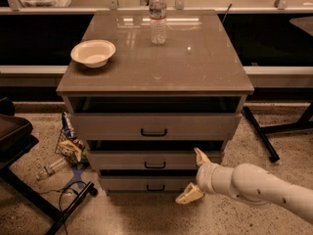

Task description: Open bottom drawer

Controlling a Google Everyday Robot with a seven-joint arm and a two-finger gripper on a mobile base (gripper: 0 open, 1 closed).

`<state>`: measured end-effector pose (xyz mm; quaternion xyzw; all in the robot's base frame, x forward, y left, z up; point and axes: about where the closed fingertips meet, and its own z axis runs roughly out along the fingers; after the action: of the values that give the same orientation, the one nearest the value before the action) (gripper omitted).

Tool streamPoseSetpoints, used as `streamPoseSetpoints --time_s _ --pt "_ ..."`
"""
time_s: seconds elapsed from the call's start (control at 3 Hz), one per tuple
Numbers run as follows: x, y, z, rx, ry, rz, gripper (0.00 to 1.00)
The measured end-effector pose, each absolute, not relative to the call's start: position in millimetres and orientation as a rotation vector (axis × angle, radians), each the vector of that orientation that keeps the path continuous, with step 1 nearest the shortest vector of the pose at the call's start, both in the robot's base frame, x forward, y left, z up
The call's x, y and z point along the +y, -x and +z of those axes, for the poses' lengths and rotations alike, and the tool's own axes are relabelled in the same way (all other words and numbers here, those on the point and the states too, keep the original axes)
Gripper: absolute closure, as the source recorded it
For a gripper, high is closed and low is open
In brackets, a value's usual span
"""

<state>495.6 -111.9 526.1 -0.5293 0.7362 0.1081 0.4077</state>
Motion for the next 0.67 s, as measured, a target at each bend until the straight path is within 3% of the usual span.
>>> streamPoseSetpoints --time_s 0.67 --pt "-113 -490 400 1.797 1.384 0.366 0.0"
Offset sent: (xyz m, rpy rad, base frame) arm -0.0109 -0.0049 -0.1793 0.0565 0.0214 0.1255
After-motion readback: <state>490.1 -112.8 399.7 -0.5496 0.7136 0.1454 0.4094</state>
